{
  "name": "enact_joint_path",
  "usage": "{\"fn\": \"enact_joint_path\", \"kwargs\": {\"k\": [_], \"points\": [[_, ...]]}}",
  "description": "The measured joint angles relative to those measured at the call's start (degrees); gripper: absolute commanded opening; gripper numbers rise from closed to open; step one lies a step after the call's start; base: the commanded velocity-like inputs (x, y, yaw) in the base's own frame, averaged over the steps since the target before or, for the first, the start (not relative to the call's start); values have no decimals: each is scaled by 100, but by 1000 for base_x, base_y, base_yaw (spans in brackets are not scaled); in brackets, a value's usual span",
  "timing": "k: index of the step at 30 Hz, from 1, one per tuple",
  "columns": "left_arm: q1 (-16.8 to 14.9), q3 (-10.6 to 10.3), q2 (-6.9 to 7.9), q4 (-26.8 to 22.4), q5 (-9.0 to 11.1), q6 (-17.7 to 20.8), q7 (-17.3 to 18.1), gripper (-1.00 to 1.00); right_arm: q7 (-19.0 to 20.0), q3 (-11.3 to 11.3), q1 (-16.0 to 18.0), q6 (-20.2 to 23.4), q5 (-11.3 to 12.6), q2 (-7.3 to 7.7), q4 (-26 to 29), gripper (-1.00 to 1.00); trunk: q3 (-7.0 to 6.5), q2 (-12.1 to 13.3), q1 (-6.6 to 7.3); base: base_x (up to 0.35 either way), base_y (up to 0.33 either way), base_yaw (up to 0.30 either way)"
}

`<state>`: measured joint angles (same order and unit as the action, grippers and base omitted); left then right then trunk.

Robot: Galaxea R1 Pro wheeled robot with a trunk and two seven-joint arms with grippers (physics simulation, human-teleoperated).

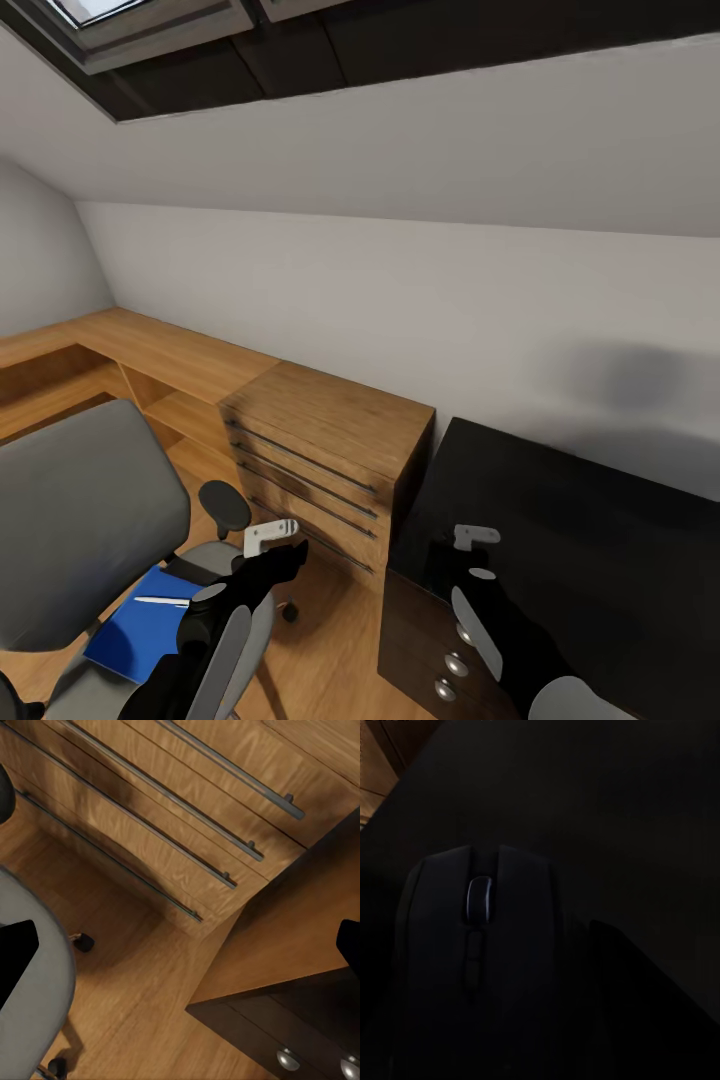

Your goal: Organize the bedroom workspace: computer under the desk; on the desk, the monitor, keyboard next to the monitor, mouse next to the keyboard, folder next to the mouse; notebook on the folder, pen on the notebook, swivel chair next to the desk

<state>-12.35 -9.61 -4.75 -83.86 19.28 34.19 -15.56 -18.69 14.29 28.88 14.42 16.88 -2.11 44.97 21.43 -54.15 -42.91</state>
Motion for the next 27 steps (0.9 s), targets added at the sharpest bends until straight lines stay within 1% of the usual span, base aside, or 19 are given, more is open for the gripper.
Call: {"fn": "enact_joint_path", "kwargs": {"k": [14, 20, 27], "points": [[0, 0, 0, 0, 7, 0, 4, 100, 4, 9, 0, -7, -9, -8, 2, -100, 0, 0, 0, 0, 11, 0], [0, 0, -1, -1, 6, 1, 1, 100, 3, 178, 1, -8, -8, -12, 4, -100, 0, 0, 0, 0, 179, 0], [0, 0, 0, 0, 6, 0, 2, 100, 0, 209, 0, -7, -9, -10, 11, -100, 0, 0, 0, 0, 17, 0]]}}
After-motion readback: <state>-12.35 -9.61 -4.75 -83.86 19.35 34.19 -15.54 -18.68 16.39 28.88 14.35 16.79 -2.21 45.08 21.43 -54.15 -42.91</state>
